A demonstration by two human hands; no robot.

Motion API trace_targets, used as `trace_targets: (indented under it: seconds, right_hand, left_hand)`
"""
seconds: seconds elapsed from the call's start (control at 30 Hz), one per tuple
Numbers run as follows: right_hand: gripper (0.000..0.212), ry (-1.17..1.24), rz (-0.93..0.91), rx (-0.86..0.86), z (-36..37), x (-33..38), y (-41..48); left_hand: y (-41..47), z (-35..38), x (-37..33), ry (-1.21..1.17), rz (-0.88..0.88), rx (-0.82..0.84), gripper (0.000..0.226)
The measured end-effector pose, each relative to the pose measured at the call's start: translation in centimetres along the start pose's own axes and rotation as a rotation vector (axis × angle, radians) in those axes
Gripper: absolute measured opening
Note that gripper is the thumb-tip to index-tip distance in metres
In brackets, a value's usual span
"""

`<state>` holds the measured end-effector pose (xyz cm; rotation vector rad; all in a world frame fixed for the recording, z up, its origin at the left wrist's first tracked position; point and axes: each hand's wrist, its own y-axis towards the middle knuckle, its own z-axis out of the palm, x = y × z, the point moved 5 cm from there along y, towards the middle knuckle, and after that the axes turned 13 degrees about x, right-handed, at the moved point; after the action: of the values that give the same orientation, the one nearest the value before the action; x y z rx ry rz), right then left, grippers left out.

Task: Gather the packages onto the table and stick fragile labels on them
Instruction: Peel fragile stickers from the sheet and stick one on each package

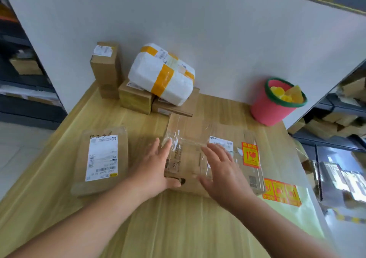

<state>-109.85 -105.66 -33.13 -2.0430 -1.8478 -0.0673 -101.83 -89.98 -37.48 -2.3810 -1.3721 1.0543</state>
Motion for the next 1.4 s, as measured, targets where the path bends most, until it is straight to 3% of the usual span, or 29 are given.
trace_targets:
  seconds: [0.17, 0.3, 1.03, 1.4]
  right_hand:
    - [0.089, -0.046, 0.332, 0.053, 1.2, -7.8, -2.8]
    - [0.092, 0.036, 0.429, 0.075, 2.3, -11.0, -3.6]
    - [0.083, 0.054, 0.45, -0.034, -1.6, -22.0, 1.1]
    - [0.085, -0.026, 0.394, -0.022, -5.0, -27.1, 9.5]
  left_hand:
    - [1.8, 1.1, -1.6, 0.058, -0.044, -0.028, 0.117]
    - [3.1, 1.6, -2.6, 0.01, -0.037, -0.043, 0.115]
    - [13.2, -0.3, -11.2, 0.061, 0.029, -0.108, 0.105]
    - [19.5, -2.5, -13.4, 0.417, 0.028, -0.204, 0.083]
